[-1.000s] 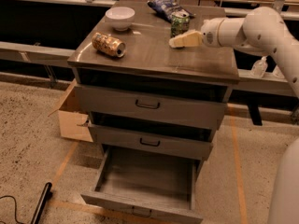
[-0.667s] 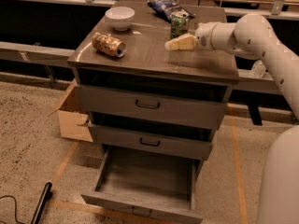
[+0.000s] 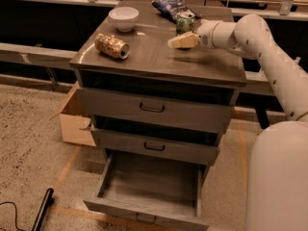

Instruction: Place green can into bottom drawer

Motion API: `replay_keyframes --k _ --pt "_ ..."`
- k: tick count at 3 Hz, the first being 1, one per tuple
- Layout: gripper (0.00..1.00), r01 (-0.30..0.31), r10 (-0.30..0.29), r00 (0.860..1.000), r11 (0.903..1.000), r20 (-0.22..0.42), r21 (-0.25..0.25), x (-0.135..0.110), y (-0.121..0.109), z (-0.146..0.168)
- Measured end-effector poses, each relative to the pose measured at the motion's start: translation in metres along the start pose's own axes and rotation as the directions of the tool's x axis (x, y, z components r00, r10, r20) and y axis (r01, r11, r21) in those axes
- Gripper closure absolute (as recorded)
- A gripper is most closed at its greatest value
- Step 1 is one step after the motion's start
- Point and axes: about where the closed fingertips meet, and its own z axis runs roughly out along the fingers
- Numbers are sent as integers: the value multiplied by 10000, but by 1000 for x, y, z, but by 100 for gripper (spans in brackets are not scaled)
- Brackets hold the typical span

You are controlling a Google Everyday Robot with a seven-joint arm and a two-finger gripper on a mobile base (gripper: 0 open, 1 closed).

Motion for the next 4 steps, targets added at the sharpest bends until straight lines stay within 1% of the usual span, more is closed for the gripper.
replay_keyframes --k 1,2,3,4 --pt "16 210 -211 9998 9996 54 183 -4 -13 -1" --pt "38 274 -273 9996 9995 -19 179 -4 -18 -7" --pt "62 -27 28 10000 10000 38 -73 -5 -14 -11" --pt "85 -670 699 9969 9950 373 -742 -15 7 -18"
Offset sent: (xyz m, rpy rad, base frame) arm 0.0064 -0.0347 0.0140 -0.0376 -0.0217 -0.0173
